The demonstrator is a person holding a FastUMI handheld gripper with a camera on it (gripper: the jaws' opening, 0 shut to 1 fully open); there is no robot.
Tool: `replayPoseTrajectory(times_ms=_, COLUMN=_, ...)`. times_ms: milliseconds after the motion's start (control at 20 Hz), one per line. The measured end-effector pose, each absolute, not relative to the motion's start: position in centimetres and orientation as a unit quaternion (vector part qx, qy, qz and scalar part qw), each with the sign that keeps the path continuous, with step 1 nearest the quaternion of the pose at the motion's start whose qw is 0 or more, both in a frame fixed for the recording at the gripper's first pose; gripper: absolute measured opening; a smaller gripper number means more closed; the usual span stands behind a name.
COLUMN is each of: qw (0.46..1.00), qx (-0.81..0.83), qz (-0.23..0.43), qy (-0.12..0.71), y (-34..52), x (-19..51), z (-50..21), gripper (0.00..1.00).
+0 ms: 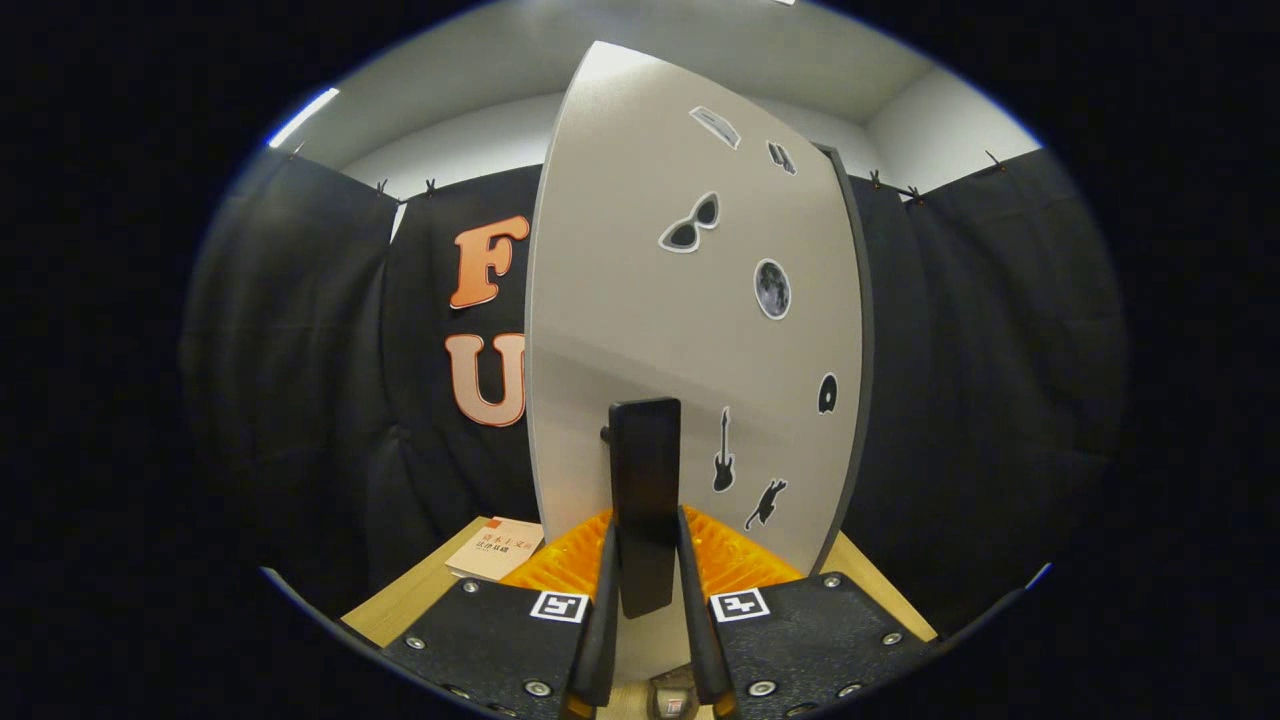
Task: Open the shoe cabinet door, grab the shoes and put them into the shoe cabinet, then close the shoe cabinet door.
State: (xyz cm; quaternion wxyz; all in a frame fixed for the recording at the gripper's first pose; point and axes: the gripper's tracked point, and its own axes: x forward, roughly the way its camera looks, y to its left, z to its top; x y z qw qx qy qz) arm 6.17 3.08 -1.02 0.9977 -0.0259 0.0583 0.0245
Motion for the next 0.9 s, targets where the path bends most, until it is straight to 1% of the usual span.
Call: replayPoseTrajectory(times_ms=900, qw=0.996, qx=-0.028, qz=-0.059, qy=0.059, y=1.4, x=6.1, z=-0.7, gripper=0.30)
